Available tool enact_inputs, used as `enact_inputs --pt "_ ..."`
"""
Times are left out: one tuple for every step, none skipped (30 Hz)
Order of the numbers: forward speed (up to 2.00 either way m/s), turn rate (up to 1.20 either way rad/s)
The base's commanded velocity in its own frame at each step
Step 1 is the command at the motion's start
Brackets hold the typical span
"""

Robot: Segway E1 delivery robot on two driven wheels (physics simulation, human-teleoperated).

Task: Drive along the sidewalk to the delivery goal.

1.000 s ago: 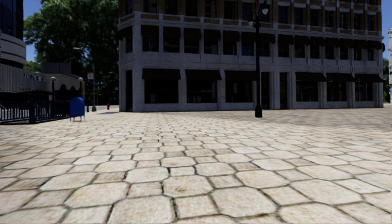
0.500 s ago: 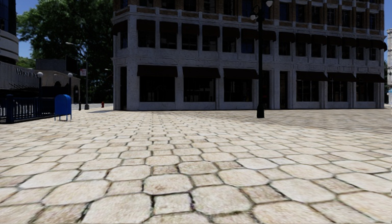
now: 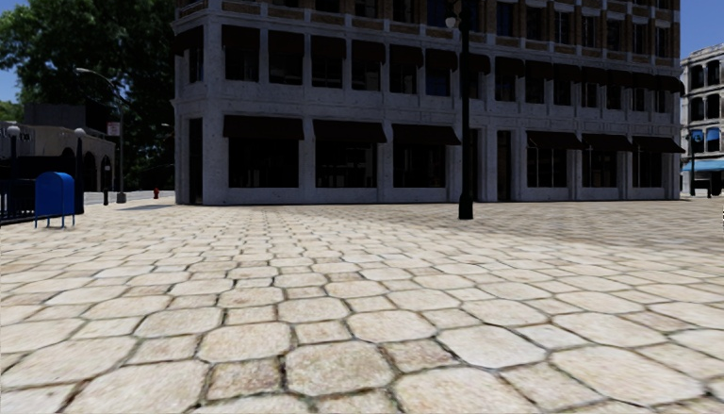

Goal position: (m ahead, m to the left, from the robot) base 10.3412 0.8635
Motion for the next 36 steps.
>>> enact_inputs --pt "1.5 -0.26" --pt "1.56 -0.26" --pt "2.0 -0.26" --pt "2.0 -0.26" --pt "2.0 -0.26" --pt "2.0 -0.26" --pt "2.0 -0.11" --pt "2.0 -0.11" --pt "2.0 0.0" --pt "2.0 0.0" --pt "2.0 0.0" --pt "2.0 0.0" --pt "2.0 0.0" --pt "2.0 0.0" --pt "2.0 0.0" --pt "2.0 0.0" --pt "2.0 0.0" --pt "2.0 0.0" --pt "2.0 0.0" --pt "2.0 0.0" --pt "2.0 0.0" --pt "2.0 0.0" --pt "2.0 0.0" --pt "2.0 0.0" --pt "2.0 0.0" --pt "2.0 0.0" --pt "2.0 0.0" --pt "2.0 0.0" --pt "2.0 0.0" --pt "2.0 0.0" --pt "2.0 0.0" --pt "2.0 0.0" --pt "2.0 0.0" --pt "2.0 0.0" --pt "2.0 0.0" --pt "2.0 0.0"
